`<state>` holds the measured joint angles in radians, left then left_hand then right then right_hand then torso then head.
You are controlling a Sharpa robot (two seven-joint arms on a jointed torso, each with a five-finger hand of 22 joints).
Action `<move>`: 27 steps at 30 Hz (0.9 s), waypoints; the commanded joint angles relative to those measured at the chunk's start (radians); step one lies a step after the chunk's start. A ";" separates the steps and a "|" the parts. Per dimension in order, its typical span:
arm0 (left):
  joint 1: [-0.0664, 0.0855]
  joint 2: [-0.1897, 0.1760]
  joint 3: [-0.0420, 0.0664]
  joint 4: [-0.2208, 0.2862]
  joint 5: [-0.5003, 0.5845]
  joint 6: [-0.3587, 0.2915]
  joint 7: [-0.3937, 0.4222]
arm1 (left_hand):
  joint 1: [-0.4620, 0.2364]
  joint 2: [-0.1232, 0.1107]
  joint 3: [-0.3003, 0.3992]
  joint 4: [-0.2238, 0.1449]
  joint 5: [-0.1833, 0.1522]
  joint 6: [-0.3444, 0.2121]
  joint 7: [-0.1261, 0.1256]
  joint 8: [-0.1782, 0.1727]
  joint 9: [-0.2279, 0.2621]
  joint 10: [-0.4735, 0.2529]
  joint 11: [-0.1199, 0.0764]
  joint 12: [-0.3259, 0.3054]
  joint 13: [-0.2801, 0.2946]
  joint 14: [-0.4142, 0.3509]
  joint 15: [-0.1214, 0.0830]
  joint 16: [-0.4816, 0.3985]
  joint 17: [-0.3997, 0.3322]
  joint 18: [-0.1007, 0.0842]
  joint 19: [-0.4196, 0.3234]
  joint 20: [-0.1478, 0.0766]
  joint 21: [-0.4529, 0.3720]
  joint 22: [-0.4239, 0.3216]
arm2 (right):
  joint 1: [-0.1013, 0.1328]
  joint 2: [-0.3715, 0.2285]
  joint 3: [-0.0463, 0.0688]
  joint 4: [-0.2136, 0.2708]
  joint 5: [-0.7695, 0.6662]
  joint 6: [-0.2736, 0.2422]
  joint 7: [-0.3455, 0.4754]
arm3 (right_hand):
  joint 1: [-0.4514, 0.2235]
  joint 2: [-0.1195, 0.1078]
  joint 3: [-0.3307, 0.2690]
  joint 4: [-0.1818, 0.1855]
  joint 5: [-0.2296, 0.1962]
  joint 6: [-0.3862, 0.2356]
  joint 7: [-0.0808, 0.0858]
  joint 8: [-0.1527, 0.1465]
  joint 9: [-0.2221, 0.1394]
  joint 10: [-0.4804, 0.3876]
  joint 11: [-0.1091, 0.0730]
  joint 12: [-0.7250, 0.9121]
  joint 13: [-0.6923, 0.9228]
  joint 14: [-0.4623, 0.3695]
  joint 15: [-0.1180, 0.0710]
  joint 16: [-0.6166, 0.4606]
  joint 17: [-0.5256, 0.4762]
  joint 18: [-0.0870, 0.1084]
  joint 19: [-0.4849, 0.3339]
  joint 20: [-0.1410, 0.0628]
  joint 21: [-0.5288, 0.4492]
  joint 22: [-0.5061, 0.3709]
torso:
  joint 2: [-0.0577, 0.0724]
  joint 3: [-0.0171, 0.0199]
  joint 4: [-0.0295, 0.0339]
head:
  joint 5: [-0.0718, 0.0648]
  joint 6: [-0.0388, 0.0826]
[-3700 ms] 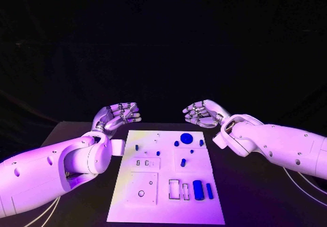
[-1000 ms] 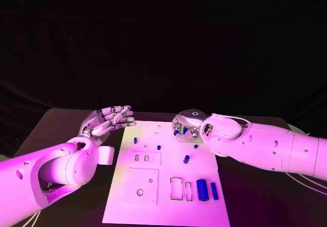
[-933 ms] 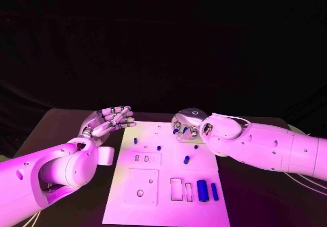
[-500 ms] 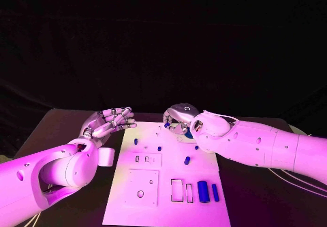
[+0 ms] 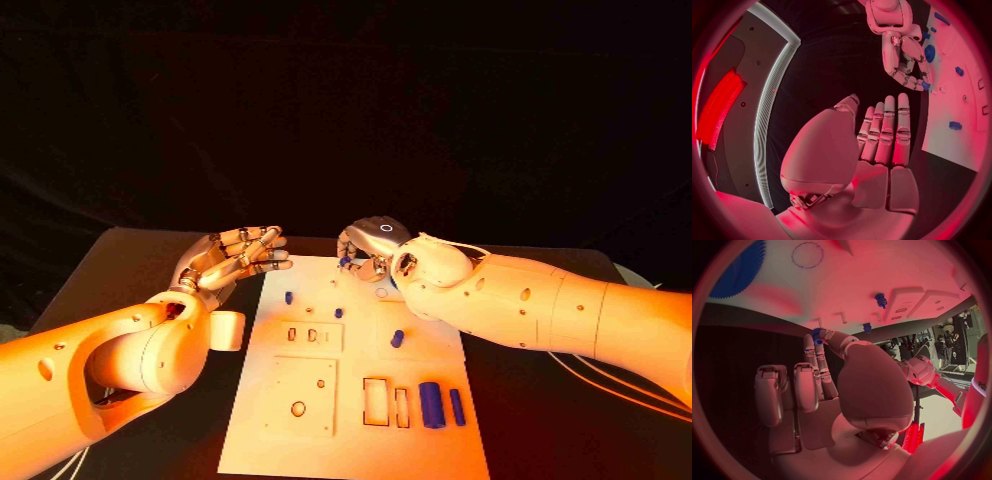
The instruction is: Assemble the parts on the task board
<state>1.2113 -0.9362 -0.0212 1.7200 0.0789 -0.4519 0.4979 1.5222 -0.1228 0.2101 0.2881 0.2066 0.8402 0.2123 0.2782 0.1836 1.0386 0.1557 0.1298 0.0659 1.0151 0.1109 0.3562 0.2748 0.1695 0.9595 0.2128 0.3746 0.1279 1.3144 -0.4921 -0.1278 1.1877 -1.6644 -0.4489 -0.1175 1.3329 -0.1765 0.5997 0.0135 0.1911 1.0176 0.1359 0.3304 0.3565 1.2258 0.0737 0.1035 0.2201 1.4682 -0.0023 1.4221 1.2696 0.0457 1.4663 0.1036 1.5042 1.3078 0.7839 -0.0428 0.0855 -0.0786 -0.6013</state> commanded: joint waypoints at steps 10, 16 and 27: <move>0.004 0.002 0.001 0.003 0.002 0.020 0.002 | -0.010 -0.002 0.007 0.000 -0.007 0.001 0.000 -0.003 -0.001 0.004 0.005 -0.005 -0.002 0.004 0.002 -0.006 0.001 0.014 0.007 0.002 -0.002 -0.002 | -0.006 0.017 0.000 -0.014 0.010 0.015 0.020 | 0.001 0.011 -0.004 -0.001 0.001 -0.005 0.002 0.002 0.003 0.001 -0.004 -0.001 0.001 0.046 -0.003 0.006 0.000 -0.019 0.028 -0.002 0.003 0.148 | 0.001 -0.0016 0.0001 | 0.003 -0.006; 0.004 0.002 0.001 0.003 0.002 0.020 0.001 | -0.010 -0.002 0.007 0.000 -0.007 0.001 0.000 -0.003 -0.001 0.004 0.005 -0.005 -0.002 0.004 0.002 -0.006 0.001 0.014 0.007 0.002 -0.002 -0.002 | -0.009 0.023 0.000 -0.017 0.012 0.025 0.024 | 0.000 0.010 -0.005 0.000 0.001 -0.005 0.002 0.001 0.003 0.001 -0.003 -0.001 0.001 0.046 -0.003 0.006 -0.001 -0.019 0.029 -0.002 0.003 0.148 | 0.002 -0.0015 0.0008 | 0.003 -0.008; 0.006 0.003 0.001 0.003 0.002 0.022 0.000 | -0.010 -0.002 0.007 0.000 -0.007 0.001 0.000 -0.003 -0.001 0.004 0.005 -0.005 -0.002 0.004 0.002 -0.006 0.001 0.014 0.007 0.002 -0.002 -0.002 | -0.014 0.046 -0.001 -0.058 0.015 0.042 0.027 | -0.007 0.008 -0.005 0.002 -0.003 -0.013 0.004 -0.002 0.006 -0.006 -0.001 -0.006 0.002 0.045 -0.001 0.005 -0.005 -0.017 0.023 -0.001 -0.001 0.141 | 0.003 -0.0025 0.0027 | 0.001 -0.008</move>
<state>1.2147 -0.9354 -0.0212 1.7203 0.0789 -0.4500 0.4939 1.5222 -0.1228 0.2100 0.2881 0.2029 0.8402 0.2123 0.2782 0.1838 1.0386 0.1557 0.1299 0.0659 1.0151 0.1109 0.3562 0.2746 0.1694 0.9595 0.2129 0.3745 0.1272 1.3016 -0.4497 -0.1281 1.1355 -1.6467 -0.4338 -0.0999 1.3335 -0.1749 0.5982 0.0126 0.1851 1.0107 0.1424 0.3287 0.3615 1.2272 0.0755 0.0977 0.2205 1.4682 -0.0022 1.4221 1.2661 0.0457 1.4663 0.1037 1.5041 1.3078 0.7864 -0.0448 0.0876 -0.0768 -0.6089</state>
